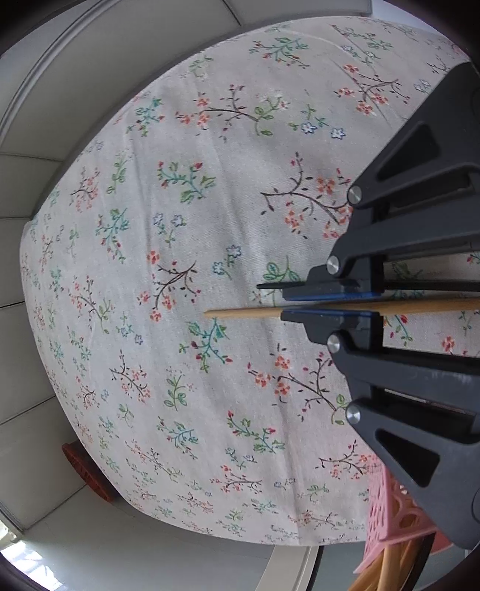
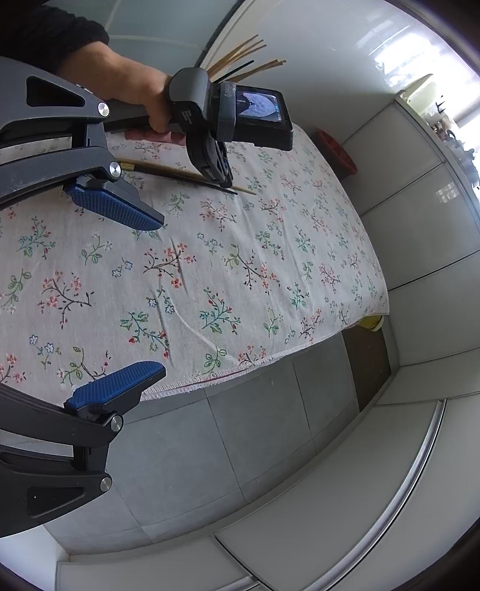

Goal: Organize utensils
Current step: 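Lift the wooden stick with the left tool while the right tool reaches for the black stick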

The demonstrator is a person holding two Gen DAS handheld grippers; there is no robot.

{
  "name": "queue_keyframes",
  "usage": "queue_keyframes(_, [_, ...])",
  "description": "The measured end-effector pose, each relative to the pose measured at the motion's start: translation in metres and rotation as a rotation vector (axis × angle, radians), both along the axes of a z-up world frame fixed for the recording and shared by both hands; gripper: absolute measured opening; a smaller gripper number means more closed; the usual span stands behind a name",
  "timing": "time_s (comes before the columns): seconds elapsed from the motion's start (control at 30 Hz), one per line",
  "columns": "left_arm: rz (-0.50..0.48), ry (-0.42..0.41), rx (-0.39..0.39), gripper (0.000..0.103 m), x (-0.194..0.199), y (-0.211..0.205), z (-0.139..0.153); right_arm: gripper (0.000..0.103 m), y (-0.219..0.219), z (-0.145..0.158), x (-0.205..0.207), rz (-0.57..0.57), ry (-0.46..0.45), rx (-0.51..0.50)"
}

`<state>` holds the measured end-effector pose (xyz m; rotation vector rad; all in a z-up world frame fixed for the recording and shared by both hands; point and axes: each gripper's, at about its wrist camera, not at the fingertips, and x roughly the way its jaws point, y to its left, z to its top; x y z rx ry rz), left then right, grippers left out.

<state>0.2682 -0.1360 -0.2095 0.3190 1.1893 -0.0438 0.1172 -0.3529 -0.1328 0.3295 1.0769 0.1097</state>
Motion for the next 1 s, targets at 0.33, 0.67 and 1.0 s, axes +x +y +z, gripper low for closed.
queue_keyframes(0.33, [-0.018,0.096,-0.201,0.0,-0.017,-0.001,0.001,0.075,-0.003,0.003,-0.001,-0.01,-0.011,0.007])
queue_keyframes(0.67, [-0.06,0.097,-0.286,0.0,-0.063,-0.007,0.011,0.075,-0.003,0.006,-0.004,-0.031,-0.014,0.012])
queue_keyframes(1.0, [0.052,0.009,-0.205,0.013,-0.031,0.015,0.021,0.075,0.001,0.005,-0.006,-0.039,-0.006,0.044])
